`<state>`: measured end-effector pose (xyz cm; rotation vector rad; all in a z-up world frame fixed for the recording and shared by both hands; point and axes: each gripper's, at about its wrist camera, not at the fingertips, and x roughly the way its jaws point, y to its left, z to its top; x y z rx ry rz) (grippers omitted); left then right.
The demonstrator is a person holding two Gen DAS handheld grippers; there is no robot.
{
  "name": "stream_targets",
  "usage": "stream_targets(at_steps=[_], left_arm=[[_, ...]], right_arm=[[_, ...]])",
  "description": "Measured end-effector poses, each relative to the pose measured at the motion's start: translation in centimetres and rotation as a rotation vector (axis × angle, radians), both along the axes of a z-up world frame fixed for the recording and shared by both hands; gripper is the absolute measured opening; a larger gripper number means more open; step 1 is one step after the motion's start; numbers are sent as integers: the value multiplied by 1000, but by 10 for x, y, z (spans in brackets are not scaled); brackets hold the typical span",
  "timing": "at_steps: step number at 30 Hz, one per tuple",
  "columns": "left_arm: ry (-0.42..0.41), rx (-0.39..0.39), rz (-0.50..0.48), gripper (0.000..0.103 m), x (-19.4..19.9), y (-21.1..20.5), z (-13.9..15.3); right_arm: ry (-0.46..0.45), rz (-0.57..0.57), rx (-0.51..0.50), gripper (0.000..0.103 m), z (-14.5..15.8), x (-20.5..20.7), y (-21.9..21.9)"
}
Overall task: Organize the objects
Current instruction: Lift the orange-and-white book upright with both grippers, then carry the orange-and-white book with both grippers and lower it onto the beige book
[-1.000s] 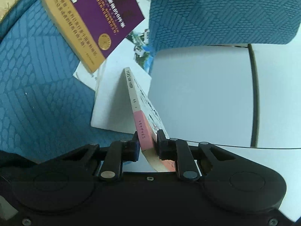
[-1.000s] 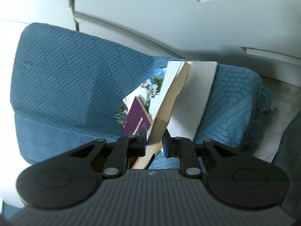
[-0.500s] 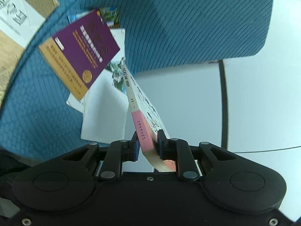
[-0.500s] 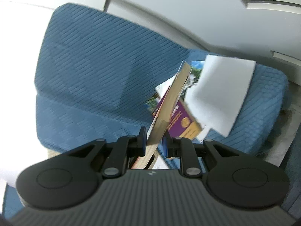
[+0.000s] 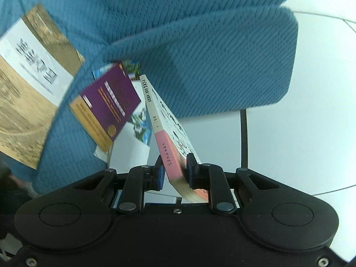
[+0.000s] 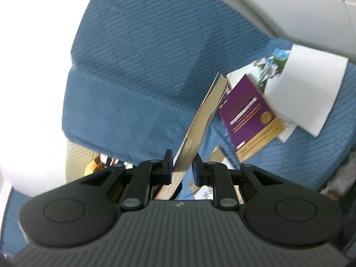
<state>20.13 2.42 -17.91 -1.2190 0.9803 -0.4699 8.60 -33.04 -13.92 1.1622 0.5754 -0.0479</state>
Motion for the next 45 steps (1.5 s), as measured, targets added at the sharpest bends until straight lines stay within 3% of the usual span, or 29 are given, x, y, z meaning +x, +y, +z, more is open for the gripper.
stream_targets(at_steps=[11, 23, 37, 45], left_arm=[[3, 14, 95, 19, -6, 79, 1], [80, 29, 132, 19, -1, 135, -46], [173, 112, 80, 20, 3, 154, -107], [184, 181, 31, 20, 2, 150, -125]], right_arm=[[2, 123, 2, 21, 3, 42, 61], [84, 194, 20, 21, -36, 82, 111], [217, 232, 23, 22, -96, 100, 136], [273, 233, 35, 22, -126, 91, 140]])
